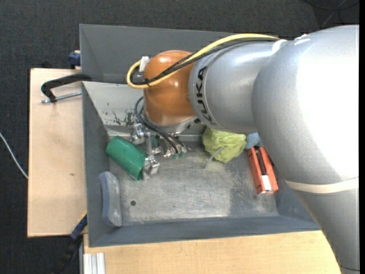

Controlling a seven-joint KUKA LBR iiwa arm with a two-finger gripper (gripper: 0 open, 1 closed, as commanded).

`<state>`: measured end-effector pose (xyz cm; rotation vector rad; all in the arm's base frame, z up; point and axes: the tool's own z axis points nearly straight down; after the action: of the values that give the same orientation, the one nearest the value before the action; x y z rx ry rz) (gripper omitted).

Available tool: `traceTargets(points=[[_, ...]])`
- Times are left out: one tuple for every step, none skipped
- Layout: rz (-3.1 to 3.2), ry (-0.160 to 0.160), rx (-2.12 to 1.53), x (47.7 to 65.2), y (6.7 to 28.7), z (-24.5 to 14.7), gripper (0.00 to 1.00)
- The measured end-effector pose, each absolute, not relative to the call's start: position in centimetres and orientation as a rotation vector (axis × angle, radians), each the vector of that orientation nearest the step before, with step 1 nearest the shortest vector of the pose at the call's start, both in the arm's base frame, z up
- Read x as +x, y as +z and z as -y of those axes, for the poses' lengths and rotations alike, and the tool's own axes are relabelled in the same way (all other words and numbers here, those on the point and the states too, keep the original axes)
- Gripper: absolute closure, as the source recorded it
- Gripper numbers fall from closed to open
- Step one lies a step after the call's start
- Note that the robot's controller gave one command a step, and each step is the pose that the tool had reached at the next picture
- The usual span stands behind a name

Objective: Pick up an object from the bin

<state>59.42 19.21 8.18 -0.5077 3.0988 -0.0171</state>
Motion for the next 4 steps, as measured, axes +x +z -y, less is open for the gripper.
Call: traceTargets(points=[[-3.099,-0.017,-0.507,59.43,8.19,-19.19,1.00],[-3.099,-0.017,-0.507,59.44,8.19,-19.18,1.00],[-3.099,-0.017,-0.507,59.44,8.19,-19.18,1.00],[-3.099,-0.017,-0.506,59.44,8.19,-19.17,1.00]])
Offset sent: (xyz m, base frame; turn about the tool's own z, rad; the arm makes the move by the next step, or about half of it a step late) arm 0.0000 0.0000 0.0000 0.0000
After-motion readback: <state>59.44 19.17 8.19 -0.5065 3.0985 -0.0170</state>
